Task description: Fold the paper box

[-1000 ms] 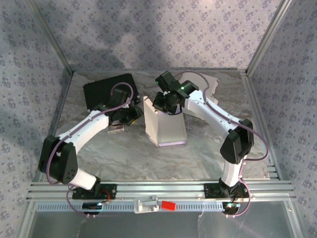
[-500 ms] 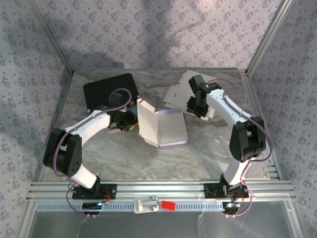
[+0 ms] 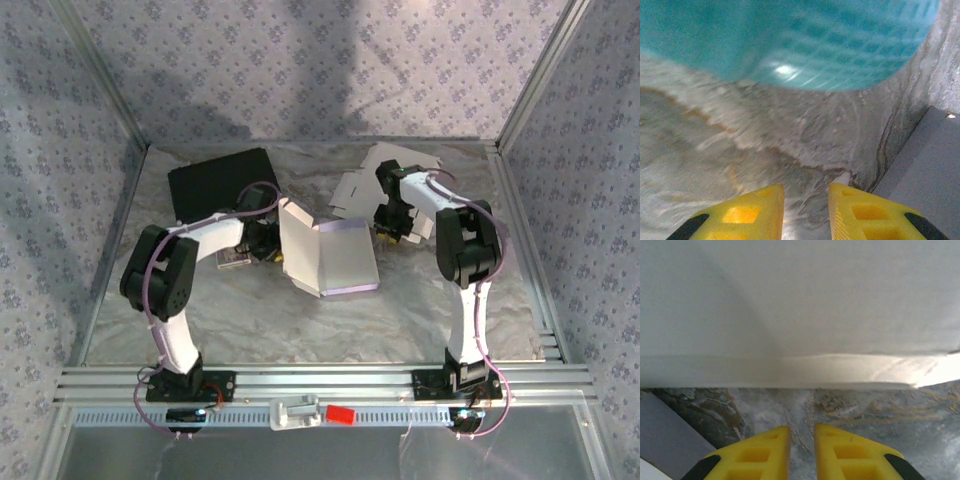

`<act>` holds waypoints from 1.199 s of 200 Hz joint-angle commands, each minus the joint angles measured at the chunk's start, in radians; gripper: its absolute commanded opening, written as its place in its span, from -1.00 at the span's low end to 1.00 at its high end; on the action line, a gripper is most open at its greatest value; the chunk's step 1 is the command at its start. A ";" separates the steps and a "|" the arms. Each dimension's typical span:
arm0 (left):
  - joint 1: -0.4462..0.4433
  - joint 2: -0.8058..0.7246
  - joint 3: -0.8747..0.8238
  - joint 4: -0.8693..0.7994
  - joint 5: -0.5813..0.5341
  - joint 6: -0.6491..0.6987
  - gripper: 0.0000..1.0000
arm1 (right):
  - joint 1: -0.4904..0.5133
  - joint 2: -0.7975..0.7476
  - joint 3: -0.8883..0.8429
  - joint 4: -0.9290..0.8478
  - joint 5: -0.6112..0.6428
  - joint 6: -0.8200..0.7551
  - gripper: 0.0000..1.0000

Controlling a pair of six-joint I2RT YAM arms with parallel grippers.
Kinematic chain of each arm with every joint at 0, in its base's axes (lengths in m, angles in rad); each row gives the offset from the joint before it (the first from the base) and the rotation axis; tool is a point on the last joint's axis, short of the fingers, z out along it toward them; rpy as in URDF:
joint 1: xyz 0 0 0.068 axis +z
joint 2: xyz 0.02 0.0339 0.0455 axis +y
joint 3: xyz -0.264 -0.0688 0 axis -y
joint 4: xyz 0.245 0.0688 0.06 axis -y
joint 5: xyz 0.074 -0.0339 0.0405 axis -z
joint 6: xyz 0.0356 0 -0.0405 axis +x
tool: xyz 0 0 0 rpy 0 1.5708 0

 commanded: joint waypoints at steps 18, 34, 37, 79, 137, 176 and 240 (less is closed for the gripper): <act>-0.017 0.094 0.110 0.043 0.022 0.003 -0.44 | 0.017 0.038 0.035 -0.003 -0.048 -0.021 -0.59; -0.017 0.124 0.142 0.048 0.022 0.006 -0.44 | 0.020 0.042 0.032 0.006 -0.060 -0.022 -0.58; -0.017 0.130 0.149 0.048 0.022 0.007 -0.44 | 0.021 0.043 0.031 0.009 -0.062 -0.023 -0.58; -0.019 0.195 0.219 0.057 0.024 0.023 -0.44 | 0.027 0.044 0.009 0.032 -0.070 -0.033 -0.58; -0.025 0.254 0.266 0.113 0.047 -0.003 -0.47 | 0.029 0.041 0.001 0.061 -0.099 -0.037 -0.58; -0.036 0.261 0.237 0.239 0.087 -0.054 -0.55 | 0.032 0.036 0.001 0.067 -0.108 -0.029 -0.58; -0.038 0.247 0.156 0.456 0.144 -0.126 -0.59 | 0.041 0.041 0.004 0.074 -0.119 -0.023 -0.58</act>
